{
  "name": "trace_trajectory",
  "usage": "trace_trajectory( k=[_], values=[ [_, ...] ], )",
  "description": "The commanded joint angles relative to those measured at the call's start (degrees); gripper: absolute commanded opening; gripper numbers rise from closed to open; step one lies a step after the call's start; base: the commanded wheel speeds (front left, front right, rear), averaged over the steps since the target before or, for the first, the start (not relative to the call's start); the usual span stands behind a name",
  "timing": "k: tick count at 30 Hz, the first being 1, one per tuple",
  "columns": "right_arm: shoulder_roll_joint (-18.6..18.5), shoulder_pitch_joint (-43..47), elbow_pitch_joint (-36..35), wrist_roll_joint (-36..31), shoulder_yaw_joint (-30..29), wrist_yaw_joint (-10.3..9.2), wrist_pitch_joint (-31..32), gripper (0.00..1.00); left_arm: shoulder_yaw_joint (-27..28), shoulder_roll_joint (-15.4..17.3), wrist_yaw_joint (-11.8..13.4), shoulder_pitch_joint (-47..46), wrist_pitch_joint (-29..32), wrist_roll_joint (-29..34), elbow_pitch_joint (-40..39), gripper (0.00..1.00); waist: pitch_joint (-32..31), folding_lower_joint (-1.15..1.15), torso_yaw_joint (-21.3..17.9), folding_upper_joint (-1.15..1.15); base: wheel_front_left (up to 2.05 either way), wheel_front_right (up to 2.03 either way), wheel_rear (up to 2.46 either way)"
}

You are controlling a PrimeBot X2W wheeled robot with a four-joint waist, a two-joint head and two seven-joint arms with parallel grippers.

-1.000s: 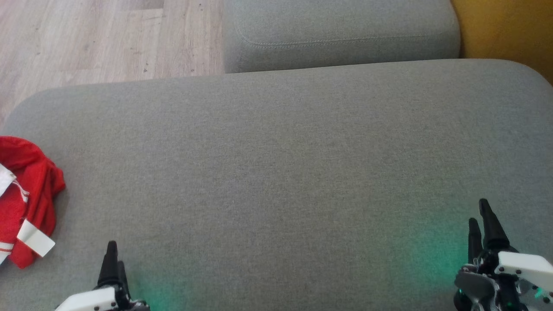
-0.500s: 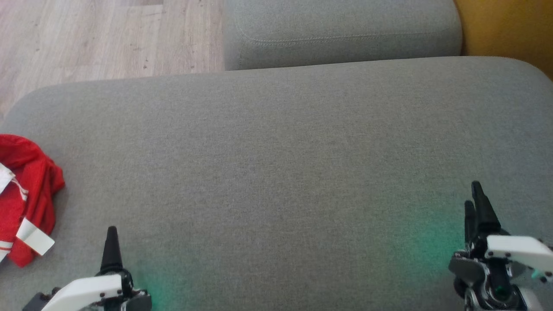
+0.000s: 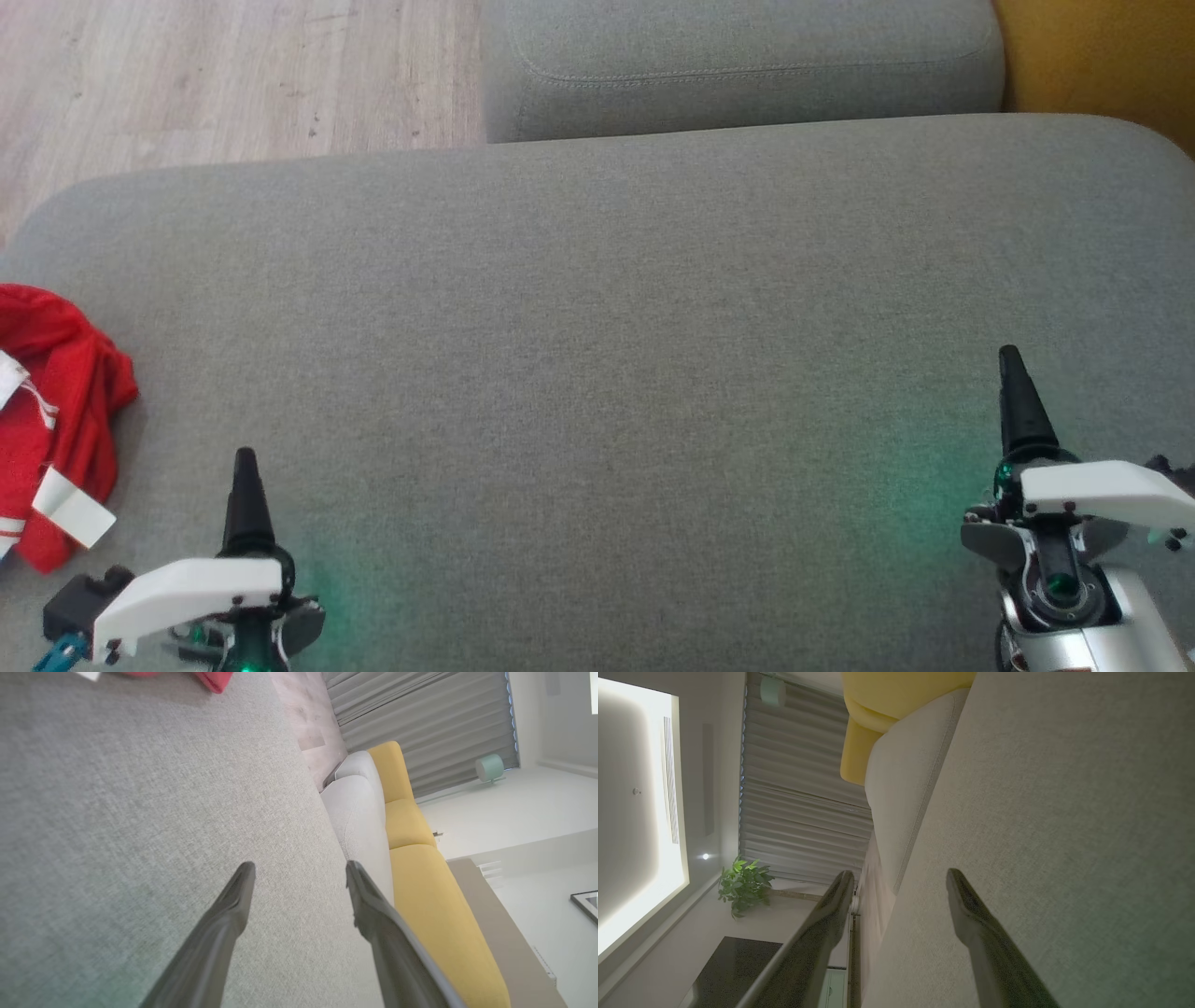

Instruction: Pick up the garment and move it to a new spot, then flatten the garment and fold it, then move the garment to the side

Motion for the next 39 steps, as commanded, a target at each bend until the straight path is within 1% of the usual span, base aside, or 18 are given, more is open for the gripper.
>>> trace_trajectory(
  k=[1, 9, 21, 39],
  values=[
    [-1.46, -3.88, -1.35, -2.39, 0.81, -0.01, -0.80, 1.00, 0.01, 1.43, -0.06, -3.45, -0.78, 2.57, -1.29, 1.00, 0.11, 0.00, 0.02, 0.00, 0.00, 0.00, 0.00],
    [-1.99, -5.64, -0.30, -8.77, 1.81, -0.01, -1.99, 1.00, -0.73, 2.09, 0.12, -4.84, -1.96, 8.66, -0.21, 1.00, 0.44, 0.00, 0.04, 0.00, 0.00, 0.00, 0.00],
    [-2.54, -8.15, 2.17, -19.26, 2.57, -0.01, -4.01, 1.00, -2.29, 3.26, 1.04, -7.29, -3.97, 18.73, 1.90, 1.00, 1.01, 0.00, -0.11, 0.00, 0.00, 0.00, 0.00],
    [-3.02, -11.58, 5.24, -33.09, 4.11, -0.02, -7.06, 1.00, -3.76, 4.31, 2.36, -10.08, -7.00, 31.61, 5.53, 1.00, 1.42, 0.00, -0.01, 0.00, 0.00, 0.00, 0.00]
  ],
)
